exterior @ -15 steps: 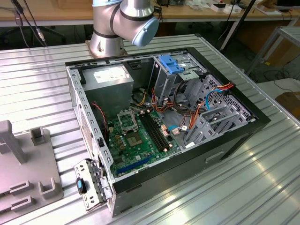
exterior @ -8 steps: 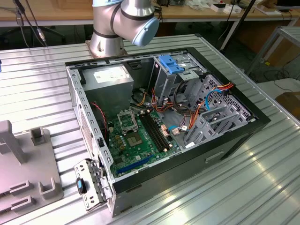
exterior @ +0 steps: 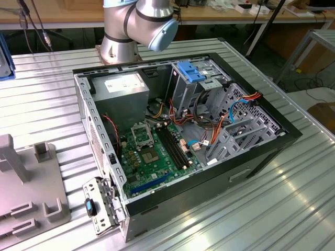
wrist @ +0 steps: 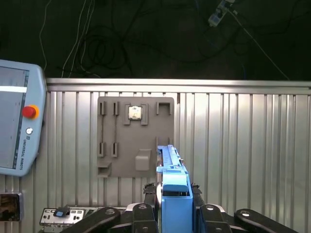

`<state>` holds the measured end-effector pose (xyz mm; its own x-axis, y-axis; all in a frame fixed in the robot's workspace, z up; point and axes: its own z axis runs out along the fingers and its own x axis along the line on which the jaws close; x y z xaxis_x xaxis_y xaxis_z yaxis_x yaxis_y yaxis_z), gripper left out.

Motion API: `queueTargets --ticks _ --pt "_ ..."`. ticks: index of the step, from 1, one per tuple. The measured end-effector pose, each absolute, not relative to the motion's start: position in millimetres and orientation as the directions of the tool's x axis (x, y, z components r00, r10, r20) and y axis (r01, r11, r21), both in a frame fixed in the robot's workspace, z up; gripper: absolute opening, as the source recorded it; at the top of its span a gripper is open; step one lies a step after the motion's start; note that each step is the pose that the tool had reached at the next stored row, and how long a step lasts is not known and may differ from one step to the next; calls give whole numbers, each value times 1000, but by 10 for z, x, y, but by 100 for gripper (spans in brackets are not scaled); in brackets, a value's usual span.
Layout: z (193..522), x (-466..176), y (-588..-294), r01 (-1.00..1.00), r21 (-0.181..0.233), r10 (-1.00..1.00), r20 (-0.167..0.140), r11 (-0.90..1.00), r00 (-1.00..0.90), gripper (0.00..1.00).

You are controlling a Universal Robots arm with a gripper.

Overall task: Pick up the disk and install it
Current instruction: 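Pick up the disk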

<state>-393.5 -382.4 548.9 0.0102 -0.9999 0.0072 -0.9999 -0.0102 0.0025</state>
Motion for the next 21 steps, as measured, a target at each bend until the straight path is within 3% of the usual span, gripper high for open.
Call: queueTargets --ticks 21 --pt "5489 -3458 -3824 -1000 3 -1000 7 -10 10 36"
